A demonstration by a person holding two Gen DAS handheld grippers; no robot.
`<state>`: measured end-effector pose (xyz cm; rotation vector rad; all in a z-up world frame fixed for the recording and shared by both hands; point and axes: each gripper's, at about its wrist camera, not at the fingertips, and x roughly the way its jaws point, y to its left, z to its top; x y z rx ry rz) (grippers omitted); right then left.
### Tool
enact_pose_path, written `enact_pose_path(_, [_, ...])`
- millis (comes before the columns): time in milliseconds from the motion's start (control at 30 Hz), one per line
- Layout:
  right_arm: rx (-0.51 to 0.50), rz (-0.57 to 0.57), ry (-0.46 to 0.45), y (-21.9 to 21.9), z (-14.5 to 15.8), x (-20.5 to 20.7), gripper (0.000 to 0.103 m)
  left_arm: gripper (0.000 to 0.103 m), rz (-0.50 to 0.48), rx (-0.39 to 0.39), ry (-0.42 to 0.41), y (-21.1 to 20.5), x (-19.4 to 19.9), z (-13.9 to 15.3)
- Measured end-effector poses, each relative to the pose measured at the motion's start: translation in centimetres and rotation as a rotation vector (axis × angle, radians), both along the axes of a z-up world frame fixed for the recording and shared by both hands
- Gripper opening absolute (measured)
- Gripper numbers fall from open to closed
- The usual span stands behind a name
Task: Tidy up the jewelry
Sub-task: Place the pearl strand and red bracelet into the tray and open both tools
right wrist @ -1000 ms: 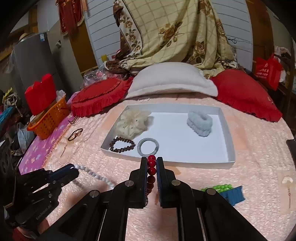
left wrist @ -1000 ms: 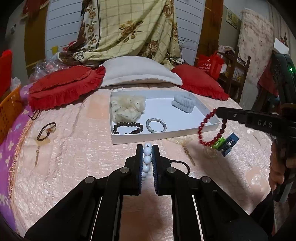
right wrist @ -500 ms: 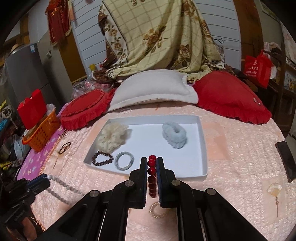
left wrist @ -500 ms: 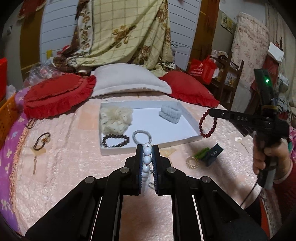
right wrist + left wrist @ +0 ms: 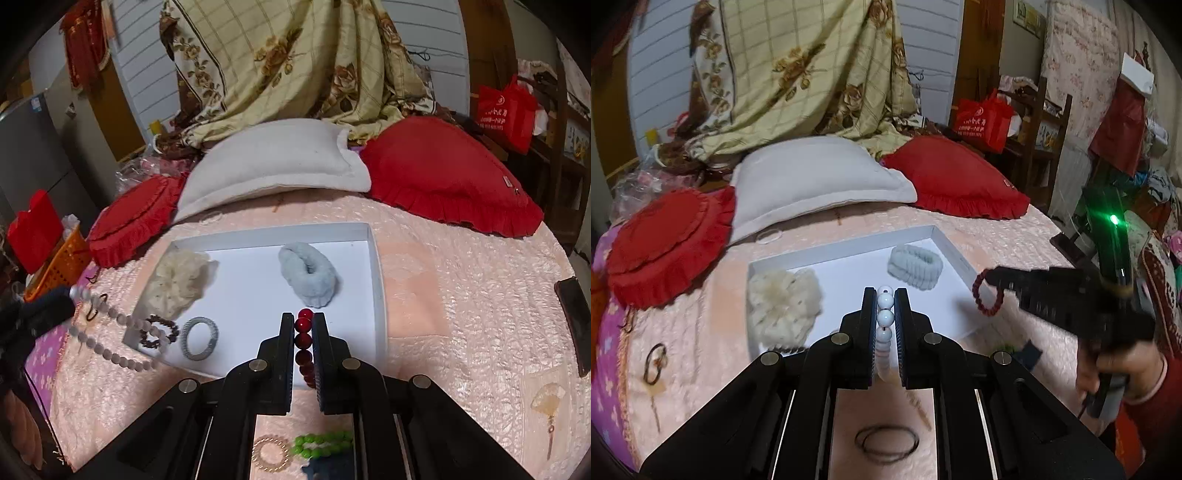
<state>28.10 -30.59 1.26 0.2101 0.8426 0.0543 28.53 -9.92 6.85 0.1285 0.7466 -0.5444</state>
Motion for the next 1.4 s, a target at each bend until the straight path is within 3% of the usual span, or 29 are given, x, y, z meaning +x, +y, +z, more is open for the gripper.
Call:
enact_pose_path(267, [0.021,-0.018,0.062,-1.3,-2.0,2.1,0.009,0.008,-0.031,0.099,0.074,-5.0,4.1,-2.8])
enact_pose_path(433, [0.034,-0.036,0.114,-2.1,-3.8,2.9,0.009,0.008,-0.035,0.082,0.141,-6.6,6.5,-4.5])
enact_pose_path(700, [0.078,-0.066,0.150,-3.6,-5.2,3.6,0.009,0.008,0.039,0.124,0.202,-6.5,9.0,-7.8])
enact_pose_path(867, [0.103,-0.098,0.177,-4.4,-5.8,3.7,0.009,0.013,0.071,0.135,0.237,-5.6,9.4,-9.1])
enact_pose_path(1000, [0.094,-0.096,0.193,-4.4,-6.0,3.9,0.009,0.034,0.079,0.099,0.237,-4.6,8.9,-8.5])
enact_pose_path(1267, [0.072,-0.111,0.134,-4.4,-3.4,2.0,0.015,0.036,0.093,0.025,0.158,-0.6,4.2,-4.6])
enact_pose_path(1400, [0.082,-0.110,0.096,-4.3,-1.6,-0.4,0.017,0.037,0.110,0.033,0.092,1.9,0.4,-3.6])
